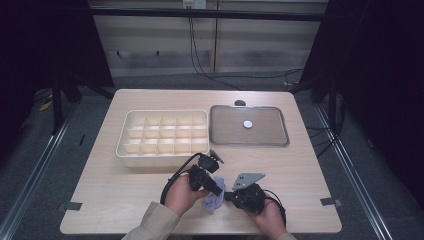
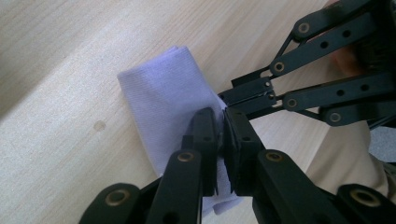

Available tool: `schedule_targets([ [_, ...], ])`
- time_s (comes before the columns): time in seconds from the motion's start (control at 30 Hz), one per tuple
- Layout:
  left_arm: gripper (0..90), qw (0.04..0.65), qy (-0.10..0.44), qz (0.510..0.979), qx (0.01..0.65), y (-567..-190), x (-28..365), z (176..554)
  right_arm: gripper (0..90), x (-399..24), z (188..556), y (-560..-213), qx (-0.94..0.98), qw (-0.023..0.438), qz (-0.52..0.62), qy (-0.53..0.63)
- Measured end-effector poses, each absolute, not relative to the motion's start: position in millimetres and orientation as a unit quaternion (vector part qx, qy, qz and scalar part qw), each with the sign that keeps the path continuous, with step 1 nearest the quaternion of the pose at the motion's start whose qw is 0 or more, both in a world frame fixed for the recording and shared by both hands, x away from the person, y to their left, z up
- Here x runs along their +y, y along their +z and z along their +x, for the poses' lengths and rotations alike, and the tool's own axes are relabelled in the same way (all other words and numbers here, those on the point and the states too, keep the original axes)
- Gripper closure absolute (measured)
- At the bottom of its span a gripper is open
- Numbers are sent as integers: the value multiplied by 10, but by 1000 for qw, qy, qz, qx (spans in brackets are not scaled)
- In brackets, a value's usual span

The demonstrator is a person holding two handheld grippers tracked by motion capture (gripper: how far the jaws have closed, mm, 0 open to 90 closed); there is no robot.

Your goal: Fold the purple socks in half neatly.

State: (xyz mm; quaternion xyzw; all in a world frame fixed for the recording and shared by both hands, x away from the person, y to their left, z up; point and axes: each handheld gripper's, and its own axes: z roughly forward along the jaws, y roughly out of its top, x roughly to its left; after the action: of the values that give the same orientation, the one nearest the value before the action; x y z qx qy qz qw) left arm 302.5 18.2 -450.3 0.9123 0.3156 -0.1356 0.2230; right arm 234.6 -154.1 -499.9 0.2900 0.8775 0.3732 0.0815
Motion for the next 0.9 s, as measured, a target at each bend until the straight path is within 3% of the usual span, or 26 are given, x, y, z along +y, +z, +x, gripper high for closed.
schedule_targets([
  [0.9, 844, 217, -122, 920, 304, -4585, 77, 2969, 834, -1746, 2397, -4948, 861, 89, 323, 383],
])
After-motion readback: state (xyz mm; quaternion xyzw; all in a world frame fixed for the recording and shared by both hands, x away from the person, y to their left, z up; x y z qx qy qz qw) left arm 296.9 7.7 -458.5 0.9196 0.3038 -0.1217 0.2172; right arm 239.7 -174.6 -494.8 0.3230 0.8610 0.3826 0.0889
